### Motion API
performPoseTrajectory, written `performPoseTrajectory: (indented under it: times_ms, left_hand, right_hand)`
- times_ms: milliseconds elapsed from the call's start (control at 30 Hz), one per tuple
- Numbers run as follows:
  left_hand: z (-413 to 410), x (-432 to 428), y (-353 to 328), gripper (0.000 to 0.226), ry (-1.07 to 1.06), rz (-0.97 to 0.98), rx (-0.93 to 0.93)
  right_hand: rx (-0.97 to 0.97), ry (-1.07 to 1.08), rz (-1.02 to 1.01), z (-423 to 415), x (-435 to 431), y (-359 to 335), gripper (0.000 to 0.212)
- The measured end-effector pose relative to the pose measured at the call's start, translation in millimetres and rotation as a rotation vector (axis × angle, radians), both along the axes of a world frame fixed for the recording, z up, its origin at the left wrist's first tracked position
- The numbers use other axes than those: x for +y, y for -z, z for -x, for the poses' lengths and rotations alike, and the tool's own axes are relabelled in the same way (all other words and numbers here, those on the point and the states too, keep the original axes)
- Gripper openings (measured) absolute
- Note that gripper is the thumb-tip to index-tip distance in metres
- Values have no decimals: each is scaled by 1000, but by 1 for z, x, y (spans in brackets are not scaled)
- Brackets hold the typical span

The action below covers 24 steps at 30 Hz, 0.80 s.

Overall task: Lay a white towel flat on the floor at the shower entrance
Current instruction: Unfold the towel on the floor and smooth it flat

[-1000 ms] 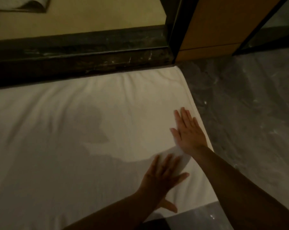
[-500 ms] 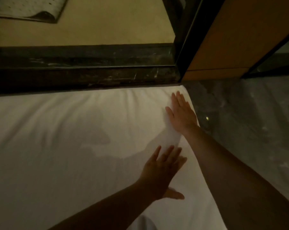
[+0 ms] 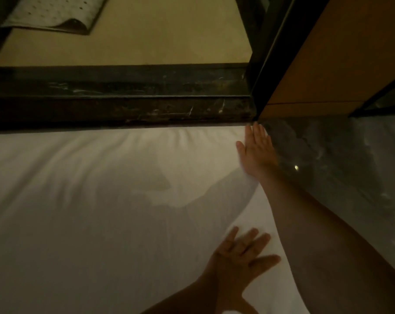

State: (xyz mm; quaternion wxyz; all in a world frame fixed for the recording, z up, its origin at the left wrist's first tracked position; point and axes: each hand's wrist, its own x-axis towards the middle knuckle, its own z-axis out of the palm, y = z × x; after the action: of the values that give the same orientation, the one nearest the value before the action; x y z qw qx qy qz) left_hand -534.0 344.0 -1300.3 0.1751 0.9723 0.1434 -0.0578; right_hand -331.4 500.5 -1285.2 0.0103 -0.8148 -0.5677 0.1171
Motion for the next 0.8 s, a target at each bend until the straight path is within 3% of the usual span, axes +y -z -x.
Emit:
performPoseTrajectory:
  times_ms: [67, 167, 333, 533, 667, 800]
  left_hand:
    - [7, 21, -10, 94, -9, -60, -30]
    - [28, 74, -31, 90, -186, -187, 0]
    - [51, 151, -32, 97, -448, -185, 226]
    - [48, 156, -16, 105, -481, -81, 184]
    - [58, 169, -24, 98, -449, -31, 145]
    - [103, 200, -33, 80, -719, -40, 56]
  right_hand:
    - [-5, -3, 37, -1, 4, -6, 64]
    - [-50, -34, -8, 4, 6, -13, 63]
    - [-10, -173, -44, 40, -4, -6, 63]
    - [-10, -68, -37, 31, -11, 2, 62]
    - [3, -22, 42, 30, -4, -7, 63]
    - [-91, -98, -20, 73, 13, -18, 65]
